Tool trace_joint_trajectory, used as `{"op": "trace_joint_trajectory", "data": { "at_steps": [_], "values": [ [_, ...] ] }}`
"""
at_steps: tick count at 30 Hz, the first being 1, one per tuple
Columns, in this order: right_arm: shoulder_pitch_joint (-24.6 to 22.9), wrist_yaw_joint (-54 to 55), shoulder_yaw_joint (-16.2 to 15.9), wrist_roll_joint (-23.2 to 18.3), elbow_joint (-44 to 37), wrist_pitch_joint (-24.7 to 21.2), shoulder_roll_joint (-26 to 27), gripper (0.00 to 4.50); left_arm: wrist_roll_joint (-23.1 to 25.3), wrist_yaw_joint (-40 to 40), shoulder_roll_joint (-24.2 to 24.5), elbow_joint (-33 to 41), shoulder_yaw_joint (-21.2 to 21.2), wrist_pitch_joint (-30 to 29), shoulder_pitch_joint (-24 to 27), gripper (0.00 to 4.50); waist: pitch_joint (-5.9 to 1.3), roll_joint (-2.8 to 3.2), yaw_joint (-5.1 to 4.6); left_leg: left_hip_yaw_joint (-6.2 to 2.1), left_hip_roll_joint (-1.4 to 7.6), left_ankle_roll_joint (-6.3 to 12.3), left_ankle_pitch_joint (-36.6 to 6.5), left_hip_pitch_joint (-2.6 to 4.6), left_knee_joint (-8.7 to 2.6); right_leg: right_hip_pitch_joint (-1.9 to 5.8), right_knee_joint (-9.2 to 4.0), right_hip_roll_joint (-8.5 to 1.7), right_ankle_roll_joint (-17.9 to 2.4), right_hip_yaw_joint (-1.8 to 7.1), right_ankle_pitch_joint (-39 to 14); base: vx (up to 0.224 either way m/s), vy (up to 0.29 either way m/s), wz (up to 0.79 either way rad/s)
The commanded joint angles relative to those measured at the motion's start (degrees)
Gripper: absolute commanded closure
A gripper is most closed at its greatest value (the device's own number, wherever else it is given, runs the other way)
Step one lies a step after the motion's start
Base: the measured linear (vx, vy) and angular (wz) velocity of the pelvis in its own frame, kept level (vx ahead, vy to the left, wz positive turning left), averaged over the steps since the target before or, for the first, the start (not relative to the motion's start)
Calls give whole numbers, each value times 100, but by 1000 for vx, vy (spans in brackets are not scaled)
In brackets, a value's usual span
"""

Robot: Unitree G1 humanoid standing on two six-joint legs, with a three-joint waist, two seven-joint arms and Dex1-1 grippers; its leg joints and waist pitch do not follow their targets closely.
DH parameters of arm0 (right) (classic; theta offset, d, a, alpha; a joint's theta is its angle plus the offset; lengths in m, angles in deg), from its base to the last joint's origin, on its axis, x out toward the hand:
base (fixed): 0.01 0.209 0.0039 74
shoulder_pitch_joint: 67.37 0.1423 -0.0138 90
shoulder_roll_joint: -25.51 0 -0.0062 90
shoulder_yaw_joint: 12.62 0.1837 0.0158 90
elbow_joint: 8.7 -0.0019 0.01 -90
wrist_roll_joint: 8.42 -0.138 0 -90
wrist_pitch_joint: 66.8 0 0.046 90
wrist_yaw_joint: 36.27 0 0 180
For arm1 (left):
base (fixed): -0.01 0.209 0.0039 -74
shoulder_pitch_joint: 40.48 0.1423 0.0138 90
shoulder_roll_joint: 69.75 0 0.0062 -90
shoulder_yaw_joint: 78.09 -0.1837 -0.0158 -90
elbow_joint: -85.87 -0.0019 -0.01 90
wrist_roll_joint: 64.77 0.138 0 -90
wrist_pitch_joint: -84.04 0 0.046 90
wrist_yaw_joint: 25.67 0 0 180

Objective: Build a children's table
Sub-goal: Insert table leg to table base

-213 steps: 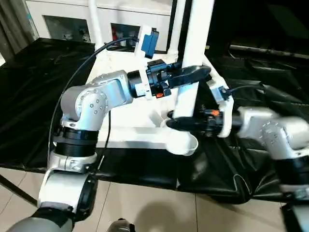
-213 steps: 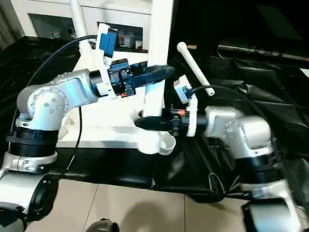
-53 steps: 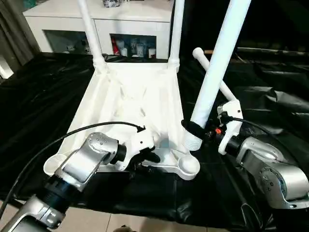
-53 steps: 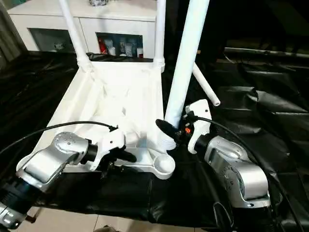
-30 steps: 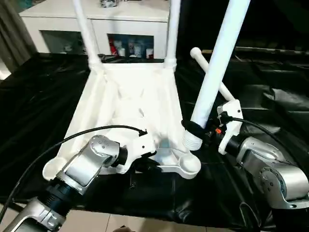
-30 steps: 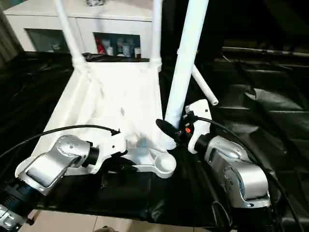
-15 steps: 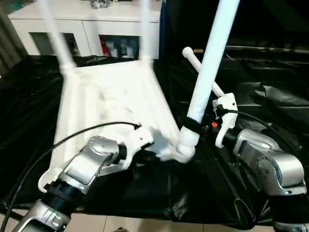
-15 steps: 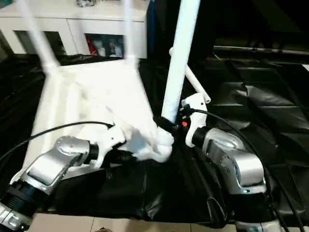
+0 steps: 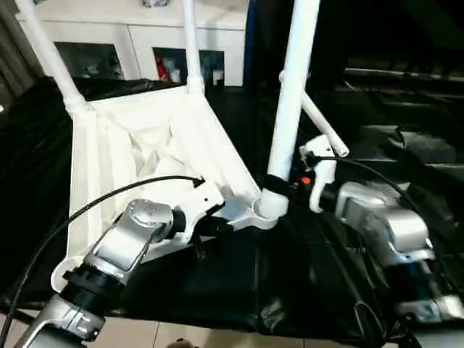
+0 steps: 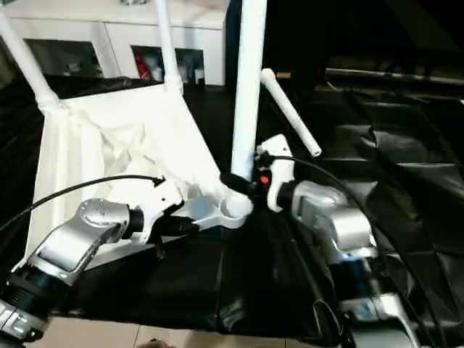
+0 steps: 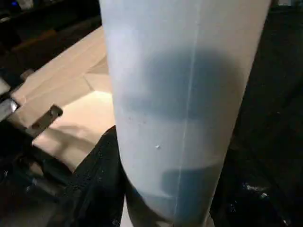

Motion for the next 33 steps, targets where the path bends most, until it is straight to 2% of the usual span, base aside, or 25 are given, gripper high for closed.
{"op": "trace_joint_trajectory", "data": {
  "at_steps": [1, 6, 12, 18, 20, 22, 23, 24, 25, 26, 27, 28, 29, 30, 31, 33],
  "values": [
    [110, -105, -101, 73, 146, 126, 41, 260, -26, 35, -25, -95, 14, 19, -37, 450, -395, -72, 59, -233, 487, 428, -190, 41, -344, 316, -408, -785, -664, 471, -1084, 0, 0, 0],
    [172, -253, -213, 165, 318, 187, 61, 261, -57, -45, -96, -218, 123, 57, -110, 450, -389, -101, 67, -237, 497, 404, -197, 44, -357, 319, -393, -785, -636, 473, -1031, 0, 0, 0],
    [178, -264, -213, 281, 654, 399, 89, 261, -60, -66, -125, -313, 164, 111, -157, 450, -372, -112, 78, -229, 487, 339, -359, 50, -362, 313, -446, -798, -549, 476, -1413, 0, 0, 0],
    [11, -115, 131, 153, 914, 605, 258, 261, -51, -126, -161, -413, 217, 174, -224, 450, -371, -98, 78, -240, 493, 306, -450, 63, -371, 309, -459, -802, -566, 474, -1488, 0, 0, 0],
    [-234, -55, 431, -74, 943, 855, 411, 261, -80, -151, -190, -436, 271, 160, -268, 450, -368, -74, 87, -242, 503, 291, -533, 68, -374, 302, -471, -814, -561, 478, -1530, 0, 0, 0],
    [-361, -11, 541, -158, 946, 929, 481, 261, -89, -162, -204, -454, 291, 155, -291, 450, -373, -94, 95, -244, 505, 288, -540, 63, -383, 317, -474, -823, -550, 480, -1525, 0, 0, 0],
    [-536, -11, 526, -144, 908, 1086, 526, 261, -78, -168, -209, -496, 292, 177, -322, 450, -379, -31, 102, -251, 514, 284, -532, 72, -381, 303, -475, -815, -575, 475, -1457, 0, 0, 0],
    [-638, -16, 502, -123, 879, 1184, 548, 261, -70, -171, -210, -522, 292, 194, -339, 450, -375, -59, 106, -239, 506, 289, -563, 70, -377, 296, -477, -811, -568, 479, -1426, 0, 0, 0],
    [-748, -9, 483, -101, 844, 1290, 579, 261, -65, -172, -210, -548, 295, 210, -355, 450, -372, -53, 115, -247, 506, 283, -595, 71, -390, 308, -478, -817, -568, 473, -1470, 0, 0, 0],
    [-793, -8, 490, -96, 840, 1350, 600, 261, -65, -170, -213, -561, 294, 216, -366, 450, -369, -6, 116, -252, 506, 270, -623, 76, -389, 298, -487, -816, -558, 472, -1515, 0, 0, 0],
    [-881, 30, 438, 2, 810, 1530, 610, 261, -61, -171, -215, -593, 298, 235, -387, 450, -364, -19, 99, -248, 501, 248, -705, 81, -392, 297, -515, -805, -541, 465, -1600, 0, 0, 0],
    [-959, 52, 387, 83, 771, 1688, 620, 261, -58, -168, -216, -624, 301, 253, -409, 450, -360, 0, 103, -255, 501, 227, -749, 91, -394, 295, -516, -805, -540, 465, -1654, 0, 0, 0],
    [-1046, 111, 327, 220, 716, 1885, 641, 261, -53, -162, -216, -677, 304, 289, -442, 450, -358, -16, 109, -251, 497, 212, -784, 94, -398, 292, -531, -803, -496, 463, -1750, 0, 0, 0],
    [-1071, 122, 277, 316, 701, 1985, 626, 261, -46, -163, -224, -709, 300, 309, -463, 450, -357, 4, 102, -260, 495, 193, -827, 94, -405, 291, -530, -802, -487, 461, -1824, 0, 0, 0],
    [-1091, 113, 216, 393, 680, 2047, 604, 261, -35, -164, -231, -742, 291, 330, -486, 450, -357, -17, 97, -259, 497, 190, -871, 104, -409, 293, -546, -798, -469, 460, -1902, 0, 0, 0],
    [-1091, 113, 216, 393, 680, 2047, 604, 261, -35, -164, -231, -742, 291, 330, -486, 450, -346, -13, 97, -259, 492, 194, -913, 101, -412, 291, -564, -809, -457, 464, -2013, 0, 0, 0]
  ]
}}
